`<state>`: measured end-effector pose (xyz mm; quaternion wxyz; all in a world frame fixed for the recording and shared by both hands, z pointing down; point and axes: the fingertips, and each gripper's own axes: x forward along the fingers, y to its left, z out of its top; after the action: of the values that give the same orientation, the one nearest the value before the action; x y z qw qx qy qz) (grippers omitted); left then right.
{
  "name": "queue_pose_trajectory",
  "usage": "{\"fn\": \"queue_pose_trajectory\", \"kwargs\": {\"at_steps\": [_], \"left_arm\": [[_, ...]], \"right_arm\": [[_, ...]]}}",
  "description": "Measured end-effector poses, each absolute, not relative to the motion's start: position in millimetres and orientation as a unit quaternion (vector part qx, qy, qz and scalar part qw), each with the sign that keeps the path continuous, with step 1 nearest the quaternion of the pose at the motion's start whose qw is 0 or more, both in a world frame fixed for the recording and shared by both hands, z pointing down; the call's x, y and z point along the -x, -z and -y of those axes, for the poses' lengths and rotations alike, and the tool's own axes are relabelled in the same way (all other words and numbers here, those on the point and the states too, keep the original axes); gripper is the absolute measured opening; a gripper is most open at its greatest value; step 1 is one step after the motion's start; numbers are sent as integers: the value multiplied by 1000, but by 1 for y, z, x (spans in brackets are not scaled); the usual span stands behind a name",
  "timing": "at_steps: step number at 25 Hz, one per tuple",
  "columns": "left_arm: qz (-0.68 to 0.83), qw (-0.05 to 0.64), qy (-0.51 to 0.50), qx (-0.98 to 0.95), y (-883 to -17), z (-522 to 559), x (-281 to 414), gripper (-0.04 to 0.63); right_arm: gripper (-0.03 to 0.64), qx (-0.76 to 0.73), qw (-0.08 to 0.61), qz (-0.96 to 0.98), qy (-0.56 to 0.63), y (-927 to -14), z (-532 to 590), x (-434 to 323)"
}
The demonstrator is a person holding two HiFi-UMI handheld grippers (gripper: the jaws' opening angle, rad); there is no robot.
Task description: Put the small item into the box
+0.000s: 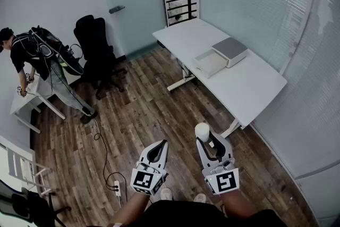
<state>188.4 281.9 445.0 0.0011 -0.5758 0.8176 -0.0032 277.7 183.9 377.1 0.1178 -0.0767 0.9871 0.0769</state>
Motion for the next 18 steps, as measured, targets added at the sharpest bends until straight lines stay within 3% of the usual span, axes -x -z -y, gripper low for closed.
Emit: {"fn": "queue_pose_trajectory", "kwargs": {"at_steps": [18], "left_arm": [[-813,-4,7,582,-456,-321,-159,12]], "right_arm": [[158,71,93,-991,-64,-398,-221,-245]]}}
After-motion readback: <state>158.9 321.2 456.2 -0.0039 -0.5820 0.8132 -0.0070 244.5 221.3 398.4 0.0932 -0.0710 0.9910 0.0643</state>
